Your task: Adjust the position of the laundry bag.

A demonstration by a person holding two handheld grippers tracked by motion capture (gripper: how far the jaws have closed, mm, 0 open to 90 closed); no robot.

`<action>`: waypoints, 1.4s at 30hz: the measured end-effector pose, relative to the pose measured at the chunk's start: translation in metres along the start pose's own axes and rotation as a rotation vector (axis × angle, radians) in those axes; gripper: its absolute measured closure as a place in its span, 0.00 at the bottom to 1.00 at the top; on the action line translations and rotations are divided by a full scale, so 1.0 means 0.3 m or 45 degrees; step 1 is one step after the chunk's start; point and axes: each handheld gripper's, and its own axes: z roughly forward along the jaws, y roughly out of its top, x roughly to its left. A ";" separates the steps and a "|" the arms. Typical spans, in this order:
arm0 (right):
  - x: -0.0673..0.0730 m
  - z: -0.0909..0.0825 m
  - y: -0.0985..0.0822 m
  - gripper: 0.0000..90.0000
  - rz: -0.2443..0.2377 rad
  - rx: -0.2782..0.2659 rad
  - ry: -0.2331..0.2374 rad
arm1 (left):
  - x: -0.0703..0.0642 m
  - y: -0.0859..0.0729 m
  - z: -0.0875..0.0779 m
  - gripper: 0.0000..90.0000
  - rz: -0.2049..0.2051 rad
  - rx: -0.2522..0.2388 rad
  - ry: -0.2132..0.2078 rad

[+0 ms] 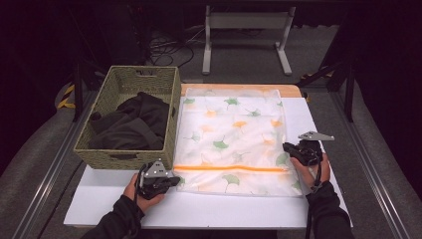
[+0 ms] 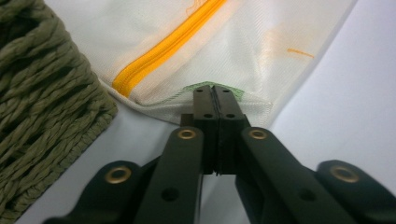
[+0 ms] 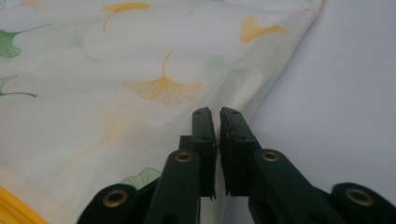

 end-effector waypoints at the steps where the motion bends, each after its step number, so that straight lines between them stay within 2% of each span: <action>1: -0.001 -0.005 -0.001 0.92 0.004 -0.004 0.002 | 0.000 -0.001 -0.002 1.00 -0.002 0.001 0.004; 3: -0.002 -0.012 -0.002 0.89 0.007 -0.010 0.001 | 0.001 -0.003 -0.007 1.00 -0.005 -0.004 0.009; 4: -0.006 -0.025 -0.005 0.87 0.017 -0.023 0.002 | 0.003 -0.003 -0.014 0.96 -0.003 -0.015 0.018; 6: -0.008 -0.049 -0.010 0.84 0.023 -0.036 0.002 | 0.002 -0.005 -0.026 0.84 -0.003 -0.033 0.032; 7: -0.009 -0.062 -0.015 0.81 0.024 -0.037 0.005 | -0.001 -0.009 -0.035 0.76 -0.020 -0.053 0.027; 10: -0.009 -0.096 -0.029 0.78 0.031 -0.048 0.015 | -0.008 -0.012 -0.043 0.56 -0.009 -0.076 0.007; 11: -0.003 -0.112 -0.037 0.78 -0.003 -0.043 0.000 | -0.014 -0.011 -0.043 0.56 -0.010 -0.078 0.023; 13: 0.006 -0.133 -0.052 0.76 -0.030 -0.028 0.001 | -0.017 -0.005 -0.040 0.46 -0.010 -0.082 0.030; 15: 0.011 -0.149 -0.067 0.74 -0.022 -0.021 0.015 | -0.020 0.000 -0.028 0.42 -0.023 -0.074 0.016; 17: 0.018 -0.163 -0.081 0.70 -0.019 0.006 0.029 | -0.027 0.003 -0.010 0.41 -0.009 -0.044 0.012; 21: 0.027 -0.186 -0.113 0.64 0.000 0.031 0.052 | -0.032 0.009 0.011 0.48 0.016 0.002 0.011; 22: 0.031 -0.189 -0.121 0.63 -0.002 0.050 0.055 | -0.030 0.011 0.013 0.53 0.038 0.012 0.015; 24: 0.039 -0.193 -0.139 0.62 -0.005 0.082 0.074 | -0.030 0.013 0.015 0.60 0.042 0.020 0.018; 29: 0.050 -0.193 -0.170 0.62 0.011 0.117 0.110 | -0.025 0.017 0.011 0.85 0.058 0.031 0.001; 30: 0.055 -0.193 -0.175 0.61 -0.001 0.106 0.100 | -0.027 0.019 0.012 0.85 0.072 0.037 -0.006; 31: 0.058 -0.194 -0.175 0.63 -0.005 0.110 0.102 | -0.028 0.020 0.013 0.90 0.078 0.038 -0.018; 35: 0.064 -0.195 -0.180 0.76 -0.040 0.101 0.098 | -0.025 0.019 0.009 0.95 0.091 0.043 -0.028; 42: 0.074 -0.195 -0.177 0.91 -0.054 0.110 0.098 | -0.034 0.011 -0.004 0.95 0.102 0.054 -0.028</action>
